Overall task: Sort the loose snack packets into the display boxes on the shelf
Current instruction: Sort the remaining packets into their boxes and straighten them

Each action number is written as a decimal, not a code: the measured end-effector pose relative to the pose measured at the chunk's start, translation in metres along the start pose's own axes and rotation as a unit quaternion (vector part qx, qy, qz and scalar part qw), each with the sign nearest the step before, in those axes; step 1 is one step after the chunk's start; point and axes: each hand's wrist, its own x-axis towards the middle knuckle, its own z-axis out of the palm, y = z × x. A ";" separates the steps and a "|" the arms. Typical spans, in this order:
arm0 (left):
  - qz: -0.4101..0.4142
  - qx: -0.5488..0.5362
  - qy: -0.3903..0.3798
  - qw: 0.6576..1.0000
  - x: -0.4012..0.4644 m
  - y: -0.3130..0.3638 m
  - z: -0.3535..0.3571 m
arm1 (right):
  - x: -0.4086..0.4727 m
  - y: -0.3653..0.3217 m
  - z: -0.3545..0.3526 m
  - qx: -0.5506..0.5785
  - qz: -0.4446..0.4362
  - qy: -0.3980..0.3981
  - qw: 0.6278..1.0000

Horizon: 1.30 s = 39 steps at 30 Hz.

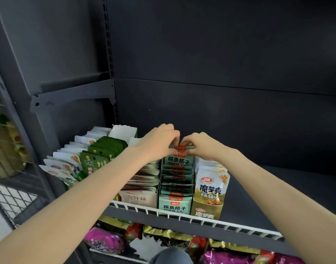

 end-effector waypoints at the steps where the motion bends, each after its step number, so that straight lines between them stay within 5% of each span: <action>1: 0.007 -0.041 -0.021 0.999 -0.003 0.004 -0.003 | 0.000 0.000 0.003 -0.009 -0.002 0.015 1.000; 5: 0.008 -0.024 -0.171 0.985 -0.011 0.017 -0.006 | -0.003 -0.006 0.005 -0.032 0.008 0.030 0.999; 11: 0.010 0.121 -0.214 0.969 -0.015 0.030 -0.005 | -0.004 -0.006 0.011 -0.017 0.021 0.012 1.000; 17: 0.006 0.182 -0.152 0.971 -0.017 0.039 0.000 | -0.001 -0.003 0.013 -0.024 0.015 0.029 0.999; 24: -0.040 0.131 -0.078 0.987 -0.013 0.027 0.000 | 0.004 0.006 0.008 0.020 0.022 0.054 0.998; 33: -0.061 0.081 -0.077 0.992 -0.007 0.018 0.009 | -0.007 -0.008 -0.005 0.132 0.024 -0.081 0.988; 39: -0.012 0.020 -0.007 1.000 -0.022 0.019 -0.002 | -0.014 -0.007 0.005 0.036 0.005 -0.049 0.998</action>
